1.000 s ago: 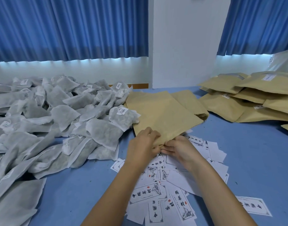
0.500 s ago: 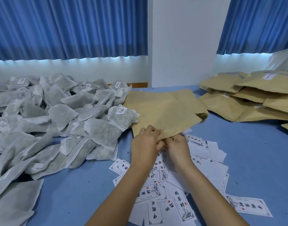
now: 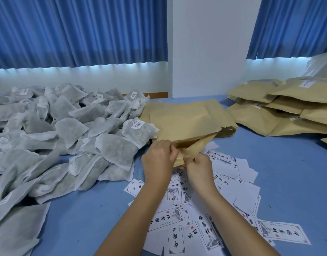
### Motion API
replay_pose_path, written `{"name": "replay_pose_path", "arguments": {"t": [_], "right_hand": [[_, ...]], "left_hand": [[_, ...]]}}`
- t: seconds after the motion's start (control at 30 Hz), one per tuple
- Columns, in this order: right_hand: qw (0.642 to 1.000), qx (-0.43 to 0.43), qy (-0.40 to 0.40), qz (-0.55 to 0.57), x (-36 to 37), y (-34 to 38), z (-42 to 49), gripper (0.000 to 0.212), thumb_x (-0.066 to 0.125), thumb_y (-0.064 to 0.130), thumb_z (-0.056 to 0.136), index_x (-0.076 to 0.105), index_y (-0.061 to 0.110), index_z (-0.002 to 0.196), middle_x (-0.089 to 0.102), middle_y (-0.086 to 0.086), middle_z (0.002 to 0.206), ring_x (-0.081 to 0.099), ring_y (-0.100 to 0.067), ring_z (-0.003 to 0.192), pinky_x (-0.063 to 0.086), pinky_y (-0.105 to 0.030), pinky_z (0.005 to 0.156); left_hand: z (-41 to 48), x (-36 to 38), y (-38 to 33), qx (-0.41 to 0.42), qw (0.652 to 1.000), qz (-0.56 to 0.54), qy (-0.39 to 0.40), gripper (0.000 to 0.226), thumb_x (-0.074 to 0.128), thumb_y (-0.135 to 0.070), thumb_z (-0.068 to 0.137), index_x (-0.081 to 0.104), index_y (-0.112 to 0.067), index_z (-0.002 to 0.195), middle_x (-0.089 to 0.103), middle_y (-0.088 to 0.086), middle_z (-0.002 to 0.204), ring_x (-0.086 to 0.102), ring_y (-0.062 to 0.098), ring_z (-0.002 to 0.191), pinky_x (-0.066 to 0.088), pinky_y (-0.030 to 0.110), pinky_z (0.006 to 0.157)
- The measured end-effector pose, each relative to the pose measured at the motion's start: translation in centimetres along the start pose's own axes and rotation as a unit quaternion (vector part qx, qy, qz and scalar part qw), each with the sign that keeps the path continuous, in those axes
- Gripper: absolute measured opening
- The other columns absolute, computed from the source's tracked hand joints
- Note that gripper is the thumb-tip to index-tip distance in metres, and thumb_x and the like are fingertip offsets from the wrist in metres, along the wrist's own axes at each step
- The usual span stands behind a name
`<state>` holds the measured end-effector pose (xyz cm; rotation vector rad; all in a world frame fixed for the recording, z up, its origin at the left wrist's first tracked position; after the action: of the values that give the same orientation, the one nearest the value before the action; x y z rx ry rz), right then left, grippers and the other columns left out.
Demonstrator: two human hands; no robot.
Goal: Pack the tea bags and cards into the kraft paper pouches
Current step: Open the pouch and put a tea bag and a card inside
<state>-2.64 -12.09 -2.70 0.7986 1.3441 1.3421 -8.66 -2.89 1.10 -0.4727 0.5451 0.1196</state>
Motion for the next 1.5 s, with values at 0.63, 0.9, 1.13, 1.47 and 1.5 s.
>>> {"name": "replay_pose_path", "arguments": {"t": [0.63, 0.9, 1.13, 1.47, 1.5], "right_hand": [[0.980, 0.101, -0.008, 0.170, -3.4, 0.7, 2.8, 0.035, 0.030, 0.000, 0.092, 0.049, 0.018, 0.068, 0.037, 0.001, 0.047, 0.027, -0.009, 0.035, 0.019, -0.015, 0.035], [0.919, 0.096, -0.072, 0.376, -4.2, 1.9, 4.2, 0.033, 0.026, -0.012, 0.087, 0.035, 0.014, 0.070, 0.029, 0.006, 0.049, 0.023, -0.008, 0.039, 0.020, -0.019, 0.035], [0.882, 0.178, -0.108, 0.423, -3.9, 0.2, 4.1, 0.034, 0.027, -0.012, 0.090, 0.040, 0.012, 0.070, 0.036, 0.003, 0.053, 0.029, -0.009, 0.041, 0.018, -0.018, 0.033], [0.878, 0.191, -0.104, 0.425, -3.3, 1.0, 3.6, 0.025, 0.033, -0.001, 0.101, 0.050, 0.010, 0.085, 0.049, -0.006, 0.071, 0.039, -0.016, 0.052, 0.037, -0.015, 0.036], [0.878, 0.194, -0.102, 0.426, -3.3, 1.1, 3.5, 0.024, 0.034, 0.000, 0.101, 0.050, 0.009, 0.086, 0.049, -0.007, 0.072, 0.039, -0.016, 0.054, 0.038, -0.015, 0.036]], "left_hand": [[1.1, -2.4, 0.7, 0.149, 0.951, -0.264, -0.063, 0.048, 0.044, 0.025, 0.062, 0.075, -0.002, 0.086, 0.072, 0.006, 0.093, 0.067, 0.013, 0.085, 0.054, 0.024, 0.069], [2.5, -2.3, 8.7, -0.161, 0.958, 0.211, 0.112, 0.062, 0.037, -0.069, 0.085, 0.033, -0.041, 0.141, 0.028, 0.006, 0.150, 0.021, 0.034, 0.136, 0.022, 0.060, 0.104], [2.0, -2.3, 8.6, -0.190, 0.929, 0.284, 0.144, 0.045, 0.071, -0.035, 0.078, 0.052, -0.029, 0.119, 0.041, 0.008, 0.129, 0.033, 0.034, 0.120, 0.034, 0.047, 0.092], [2.9, 3.1, 5.0, -0.059, 0.965, 0.165, 0.196, 0.080, 0.063, -0.054, 0.079, 0.026, -0.030, 0.145, 0.029, 0.011, 0.147, 0.020, 0.033, 0.135, 0.037, 0.048, 0.098], [2.9, 4.1, 5.4, -0.075, 0.950, 0.186, 0.240, 0.087, 0.060, -0.062, 0.078, 0.018, -0.032, 0.147, 0.015, 0.013, 0.154, 0.010, 0.037, 0.140, 0.031, 0.054, 0.104]]}}
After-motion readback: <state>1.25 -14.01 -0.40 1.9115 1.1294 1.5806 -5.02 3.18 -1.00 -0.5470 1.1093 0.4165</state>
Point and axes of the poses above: each hand's wrist, its own z-axis towards the middle knuckle, its own x-axis out of the palm, y = z × x, the point moved 2 cm from there along z, towards the middle knuckle
